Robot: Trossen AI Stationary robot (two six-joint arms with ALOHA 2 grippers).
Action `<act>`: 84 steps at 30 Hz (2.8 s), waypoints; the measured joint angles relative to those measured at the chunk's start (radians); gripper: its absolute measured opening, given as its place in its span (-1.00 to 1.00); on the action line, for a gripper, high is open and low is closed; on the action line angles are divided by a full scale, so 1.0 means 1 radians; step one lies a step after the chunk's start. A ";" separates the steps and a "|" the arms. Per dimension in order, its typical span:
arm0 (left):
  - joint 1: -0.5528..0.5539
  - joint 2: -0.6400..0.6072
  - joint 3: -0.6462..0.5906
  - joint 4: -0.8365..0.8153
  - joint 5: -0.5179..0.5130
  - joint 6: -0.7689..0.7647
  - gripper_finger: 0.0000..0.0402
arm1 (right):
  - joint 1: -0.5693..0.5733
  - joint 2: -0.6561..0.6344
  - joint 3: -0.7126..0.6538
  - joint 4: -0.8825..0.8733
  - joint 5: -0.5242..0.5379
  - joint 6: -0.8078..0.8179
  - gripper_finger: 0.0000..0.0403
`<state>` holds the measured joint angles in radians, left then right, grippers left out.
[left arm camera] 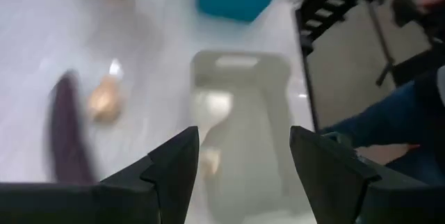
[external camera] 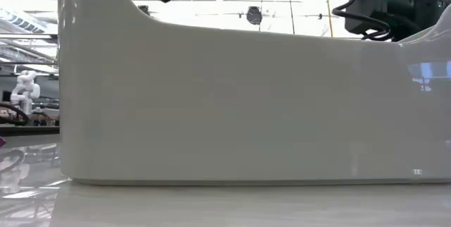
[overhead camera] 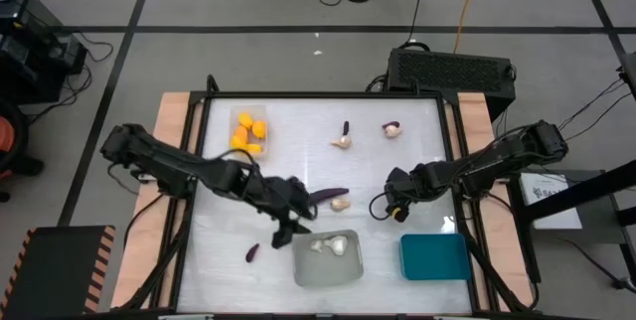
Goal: Sort produce into baskets
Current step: Put the garlic into the gray bin
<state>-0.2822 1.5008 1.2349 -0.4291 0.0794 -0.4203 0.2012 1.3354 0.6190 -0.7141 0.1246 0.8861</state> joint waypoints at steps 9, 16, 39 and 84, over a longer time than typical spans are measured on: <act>0.009 -0.215 0.004 -0.356 -0.148 -0.045 0.16 | 0.000 0.000 -0.036 0.062 -0.068 -0.007 0.47; -0.020 -0.427 -0.069 -0.433 -0.490 -0.046 0.16 | 0.001 0.000 -0.037 0.118 -0.074 0.082 0.15; -0.021 -0.630 -0.783 0.409 -0.377 -0.151 0.16 | 0.050 0.000 -0.022 1.195 -0.070 0.249 -0.27; -0.021 -0.630 -0.822 0.565 -0.296 -0.075 0.16 | 0.066 0.437 0.652 0.412 -0.085 0.096 0.01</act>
<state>-0.3027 0.8703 0.4133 0.1356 -0.2170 -0.4957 0.2668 1.7728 1.2705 -0.3016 0.0395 0.9825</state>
